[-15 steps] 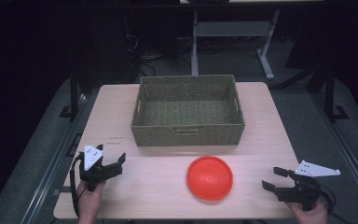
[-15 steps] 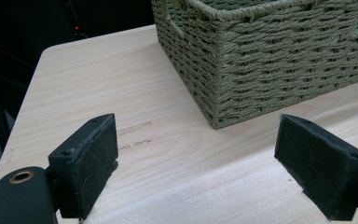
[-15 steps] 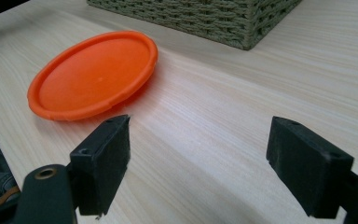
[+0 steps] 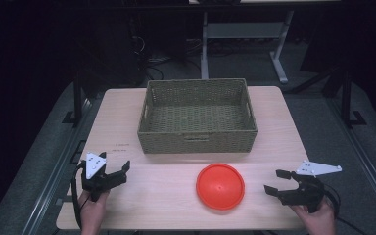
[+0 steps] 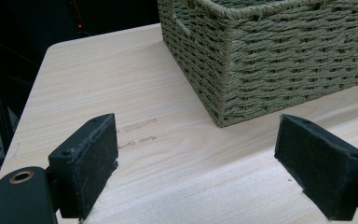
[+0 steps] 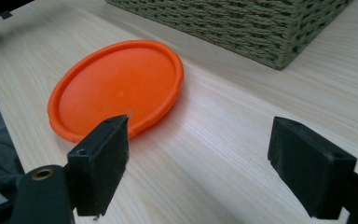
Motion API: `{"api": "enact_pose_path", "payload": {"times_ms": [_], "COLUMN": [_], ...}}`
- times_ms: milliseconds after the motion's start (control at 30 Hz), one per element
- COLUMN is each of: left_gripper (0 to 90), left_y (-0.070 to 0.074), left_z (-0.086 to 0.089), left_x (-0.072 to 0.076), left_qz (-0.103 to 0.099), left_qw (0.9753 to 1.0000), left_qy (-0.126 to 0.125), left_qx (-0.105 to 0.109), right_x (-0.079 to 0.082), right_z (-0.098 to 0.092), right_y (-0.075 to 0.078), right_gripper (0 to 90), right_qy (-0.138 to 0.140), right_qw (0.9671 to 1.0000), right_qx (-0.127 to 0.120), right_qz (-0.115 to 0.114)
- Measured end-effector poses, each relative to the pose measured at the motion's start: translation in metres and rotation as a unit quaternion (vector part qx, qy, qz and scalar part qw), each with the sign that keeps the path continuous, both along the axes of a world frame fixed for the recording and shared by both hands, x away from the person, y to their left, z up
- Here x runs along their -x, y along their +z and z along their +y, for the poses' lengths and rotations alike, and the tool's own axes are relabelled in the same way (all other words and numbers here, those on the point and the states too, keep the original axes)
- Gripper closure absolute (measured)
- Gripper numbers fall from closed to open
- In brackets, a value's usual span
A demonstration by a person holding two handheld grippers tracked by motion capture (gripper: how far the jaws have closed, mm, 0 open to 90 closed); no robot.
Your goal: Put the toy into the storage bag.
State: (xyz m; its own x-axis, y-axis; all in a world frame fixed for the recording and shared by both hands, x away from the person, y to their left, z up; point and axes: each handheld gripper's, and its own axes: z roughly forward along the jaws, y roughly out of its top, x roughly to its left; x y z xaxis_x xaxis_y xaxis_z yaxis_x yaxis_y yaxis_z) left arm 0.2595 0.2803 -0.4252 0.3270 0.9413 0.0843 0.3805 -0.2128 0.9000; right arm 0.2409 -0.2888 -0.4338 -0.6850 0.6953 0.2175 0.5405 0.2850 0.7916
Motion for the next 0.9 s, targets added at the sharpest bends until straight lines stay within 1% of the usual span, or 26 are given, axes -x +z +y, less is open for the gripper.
{"api": "enact_pose_path", "payload": {"times_ms": [33,100,200,267,367,467,500,533,567,633,733,767,800,833,867,900], "left_gripper": [12.8,12.8,12.8,12.8,12.8,12.8,12.8,12.7,12.8,12.8,12.7,12.8,12.8,12.8,12.8,12.8], "left_y": [0.0,0.0,0.0,0.0,0.001,0.0,0.0,0.0,0.0,0.0,0.0,0.0,0.0,0.0,0.0,0.0], "left_z": [0.0,-0.001,0.0,0.0,0.0,0.0,0.0,0.0,0.0,0.0,0.0,0.0,0.0,0.0,0.0,0.0], "left_x": [0.0,0.0,0.0,0.001,0.001,0.0,0.0,0.0,0.0,0.0,0.0,0.0,0.0,0.0,0.0,-0.001], "left_qz": [0.001,0.001,0.0,0.0,-0.002,-0.001,-0.001,-0.001,0.0,-0.001,-0.001,0.0,0.0,0.001,0.001,0.001], "left_qw": [1.0,1.0,1.0,1.0,1.0,1.0,1.0,1.0,1.0,1.0,1.0,1.0,1.0,1.0,1.0,1.0], "left_qy": [-0.001,-0.001,-0.001,-0.001,-0.003,-0.002,-0.002,-0.002,-0.002,-0.002,-0.002,-0.001,-0.001,-0.001,-0.001,-0.001], "left_qx": [-0.002,-0.003,-0.001,-0.001,-0.003,-0.001,-0.001,-0.001,-0.001,0.0,0.0,0.002,0.002,0.003,0.003,0.003], "right_x": [-0.004,-0.006,-0.013,-0.015,-0.02,-0.025,-0.028,-0.028,-0.032,-0.036,-0.04,-0.043,-0.043,-0.048,-0.048,-0.05], "right_z": [0.003,0.005,0.013,0.015,0.022,0.027,0.031,0.031,0.035,0.04,0.045,0.051,0.051,0.057,0.057,0.06], "right_y": [0.003,0.004,0.01,0.011,0.015,0.018,0.02,0.02,0.02,0.021,0.022,0.023,0.023,0.023,0.023,0.023], "right_gripper": [19.6,19.6,19.1,19.0,18.7,18.2,18.0,18.0,17.9,17.8,17.9,17.9,17.9,18.0,18.0,18.0], "right_qy": [0.006,0.008,0.019,0.022,0.03,0.037,0.042,0.042,0.046,0.051,0.055,0.062,0.062,0.069,0.069,0.074], "right_qw": [1.0,1.0,0.9997,0.9997,0.9993,0.9989,0.9983,0.9983,0.998,0.9972,0.9965,0.9956,0.9956,0.9945,0.9945,0.9938], "right_qx": [0.0,0.0,0.004,0.005,0.01,0.014,0.017,0.017,0.018,0.019,0.025,0.031,0.031,0.039,0.039,0.039], "right_qz": [0.002,0.005,0.012,0.012,0.019,0.027,0.036,0.036,0.04,0.052,0.057,0.063,0.063,0.069,0.069,0.074]}}
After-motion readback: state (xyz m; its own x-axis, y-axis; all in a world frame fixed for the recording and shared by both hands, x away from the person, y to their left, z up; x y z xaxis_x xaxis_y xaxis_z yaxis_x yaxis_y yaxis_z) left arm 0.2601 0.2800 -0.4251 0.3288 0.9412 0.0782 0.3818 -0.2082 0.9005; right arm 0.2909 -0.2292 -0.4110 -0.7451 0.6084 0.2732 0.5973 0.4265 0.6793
